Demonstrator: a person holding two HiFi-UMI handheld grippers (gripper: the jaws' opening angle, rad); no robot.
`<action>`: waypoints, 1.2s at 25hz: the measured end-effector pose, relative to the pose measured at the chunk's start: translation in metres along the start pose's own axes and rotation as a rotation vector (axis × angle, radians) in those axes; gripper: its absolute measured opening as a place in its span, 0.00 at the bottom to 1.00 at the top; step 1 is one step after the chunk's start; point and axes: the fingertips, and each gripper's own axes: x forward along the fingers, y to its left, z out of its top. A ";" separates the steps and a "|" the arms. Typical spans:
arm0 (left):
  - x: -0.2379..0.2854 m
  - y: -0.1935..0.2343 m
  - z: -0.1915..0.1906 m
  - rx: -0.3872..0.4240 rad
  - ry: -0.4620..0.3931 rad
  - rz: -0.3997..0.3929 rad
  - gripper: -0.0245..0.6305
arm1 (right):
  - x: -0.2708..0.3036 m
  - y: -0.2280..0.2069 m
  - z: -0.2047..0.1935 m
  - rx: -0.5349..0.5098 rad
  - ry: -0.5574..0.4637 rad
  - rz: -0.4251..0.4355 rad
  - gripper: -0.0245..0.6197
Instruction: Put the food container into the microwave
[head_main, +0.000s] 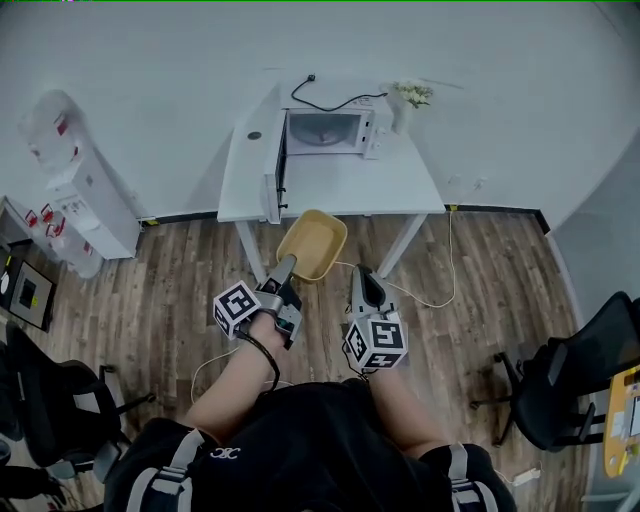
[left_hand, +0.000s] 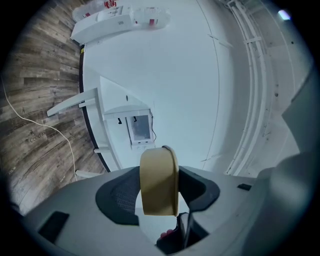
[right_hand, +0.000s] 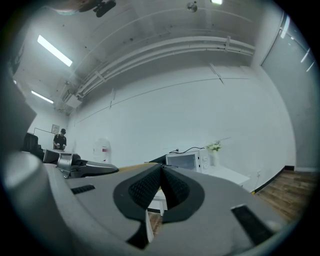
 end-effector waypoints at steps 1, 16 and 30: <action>0.003 0.001 0.003 -0.001 0.005 0.000 0.39 | 0.004 0.001 0.000 -0.004 0.002 0.000 0.04; 0.095 0.013 0.029 0.040 0.041 -0.010 0.38 | 0.094 -0.050 0.007 -0.025 -0.021 -0.011 0.04; 0.274 0.023 0.042 0.072 0.012 0.021 0.38 | 0.225 -0.189 0.004 0.057 -0.002 -0.001 0.04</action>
